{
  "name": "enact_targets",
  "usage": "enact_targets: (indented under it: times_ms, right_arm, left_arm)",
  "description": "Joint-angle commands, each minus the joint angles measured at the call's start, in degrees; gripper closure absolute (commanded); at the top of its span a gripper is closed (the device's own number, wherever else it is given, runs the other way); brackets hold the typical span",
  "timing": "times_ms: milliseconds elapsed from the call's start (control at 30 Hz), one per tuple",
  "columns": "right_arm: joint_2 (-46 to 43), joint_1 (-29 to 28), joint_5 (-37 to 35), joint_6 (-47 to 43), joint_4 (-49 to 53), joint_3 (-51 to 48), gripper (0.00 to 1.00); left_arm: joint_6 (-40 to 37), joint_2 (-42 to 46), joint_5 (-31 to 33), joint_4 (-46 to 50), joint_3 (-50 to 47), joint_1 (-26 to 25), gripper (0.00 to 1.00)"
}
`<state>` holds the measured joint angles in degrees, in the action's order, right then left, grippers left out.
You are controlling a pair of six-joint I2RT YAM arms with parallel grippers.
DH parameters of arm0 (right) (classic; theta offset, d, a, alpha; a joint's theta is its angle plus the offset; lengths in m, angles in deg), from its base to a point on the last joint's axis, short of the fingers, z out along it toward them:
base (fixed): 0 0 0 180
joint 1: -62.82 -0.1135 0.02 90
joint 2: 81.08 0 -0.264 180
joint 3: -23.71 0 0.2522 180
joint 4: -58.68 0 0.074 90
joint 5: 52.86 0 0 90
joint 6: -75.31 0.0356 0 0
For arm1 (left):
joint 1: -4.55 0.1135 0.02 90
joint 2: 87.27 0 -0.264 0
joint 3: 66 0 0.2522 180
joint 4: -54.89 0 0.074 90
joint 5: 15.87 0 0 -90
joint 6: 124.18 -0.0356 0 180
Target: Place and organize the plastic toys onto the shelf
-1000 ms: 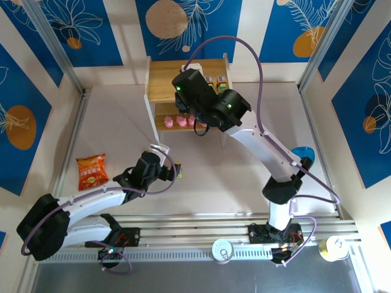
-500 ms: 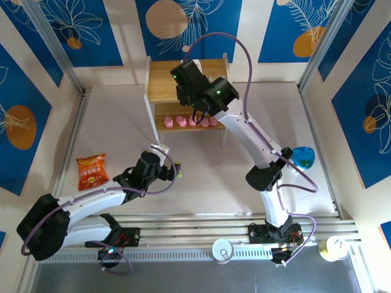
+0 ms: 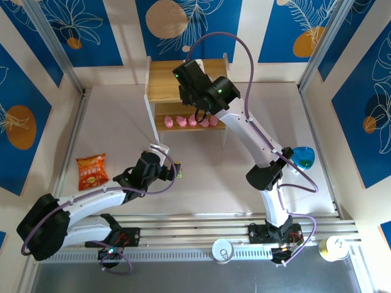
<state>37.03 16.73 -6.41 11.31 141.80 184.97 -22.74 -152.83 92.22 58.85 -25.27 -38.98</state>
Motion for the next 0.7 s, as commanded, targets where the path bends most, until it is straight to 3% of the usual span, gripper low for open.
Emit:
enact_targets:
  times_ms: [0,667]
  right_arm:
    - [-1.08,0.55,-0.97,-0.34,0.61,-0.14,0.69]
    - [-1.5,1.25,-1.69,0.98,0.55,-1.25,0.62]
  left_arm:
    - [-0.13,-0.32,0.12,-0.39,1.63,-0.14,0.0]
    - [-0.18,-0.35,0.02,-0.39,1.78,-0.08,0.0]
